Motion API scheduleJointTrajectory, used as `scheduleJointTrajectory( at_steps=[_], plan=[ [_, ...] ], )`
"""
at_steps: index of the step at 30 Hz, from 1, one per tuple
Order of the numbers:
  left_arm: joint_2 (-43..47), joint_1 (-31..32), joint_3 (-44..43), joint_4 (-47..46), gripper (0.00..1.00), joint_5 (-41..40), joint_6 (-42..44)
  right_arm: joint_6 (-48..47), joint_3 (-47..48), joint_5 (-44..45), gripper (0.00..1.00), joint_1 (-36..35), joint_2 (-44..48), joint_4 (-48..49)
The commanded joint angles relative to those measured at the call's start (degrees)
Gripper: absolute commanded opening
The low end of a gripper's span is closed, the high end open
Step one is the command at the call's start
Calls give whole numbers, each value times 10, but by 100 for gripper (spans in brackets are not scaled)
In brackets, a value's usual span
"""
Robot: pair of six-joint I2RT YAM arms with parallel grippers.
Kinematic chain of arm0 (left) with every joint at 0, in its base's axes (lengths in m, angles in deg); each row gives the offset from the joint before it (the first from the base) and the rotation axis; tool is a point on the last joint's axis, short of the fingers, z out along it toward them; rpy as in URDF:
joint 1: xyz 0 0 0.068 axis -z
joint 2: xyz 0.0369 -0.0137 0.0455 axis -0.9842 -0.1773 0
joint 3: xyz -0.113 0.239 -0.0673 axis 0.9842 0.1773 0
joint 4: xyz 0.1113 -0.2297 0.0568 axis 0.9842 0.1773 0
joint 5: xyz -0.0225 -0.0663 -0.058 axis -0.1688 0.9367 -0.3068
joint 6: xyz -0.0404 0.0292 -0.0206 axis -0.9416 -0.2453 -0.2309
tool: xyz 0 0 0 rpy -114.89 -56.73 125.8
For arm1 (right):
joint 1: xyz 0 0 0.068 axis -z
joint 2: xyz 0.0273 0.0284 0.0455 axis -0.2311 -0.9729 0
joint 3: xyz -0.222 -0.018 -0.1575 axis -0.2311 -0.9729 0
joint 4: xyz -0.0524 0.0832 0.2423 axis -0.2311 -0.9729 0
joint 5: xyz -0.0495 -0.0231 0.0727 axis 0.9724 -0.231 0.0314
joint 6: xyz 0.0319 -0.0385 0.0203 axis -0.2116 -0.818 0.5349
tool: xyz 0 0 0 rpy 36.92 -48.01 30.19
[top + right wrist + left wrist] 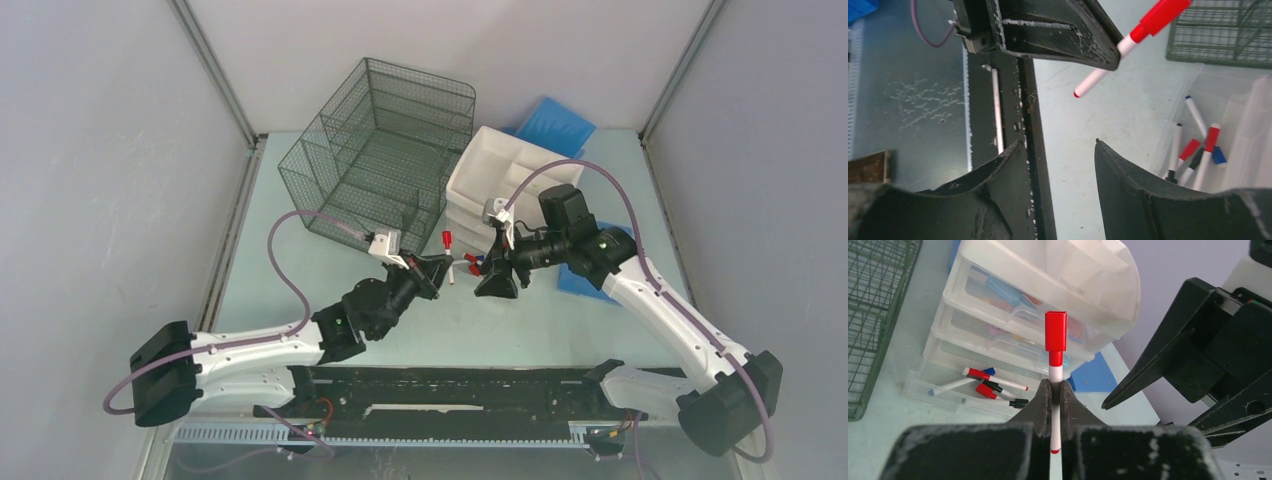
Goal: Organize the desk
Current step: Place the stationery in the drawer.
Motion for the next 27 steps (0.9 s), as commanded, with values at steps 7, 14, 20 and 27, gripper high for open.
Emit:
scheduleJointTrajectory(
  at_steps=[7, 14, 20, 27],
  plan=[
    [-52, -2, -39, -103, 0, 29, 17, 92, 6, -58, 62, 3, -17, 60],
    [-75, -2, -54, -130, 0, 41, 12, 117, 4, -19, 61, 2, -23, 76],
    [-89, -2, -57, -156, 0, 53, 5, 134, 2, -2, 59, 2, -27, 87],
    [-103, -2, -61, -177, 0, 67, -1, 147, 1, 17, 54, 3, -29, 94]
  ],
)
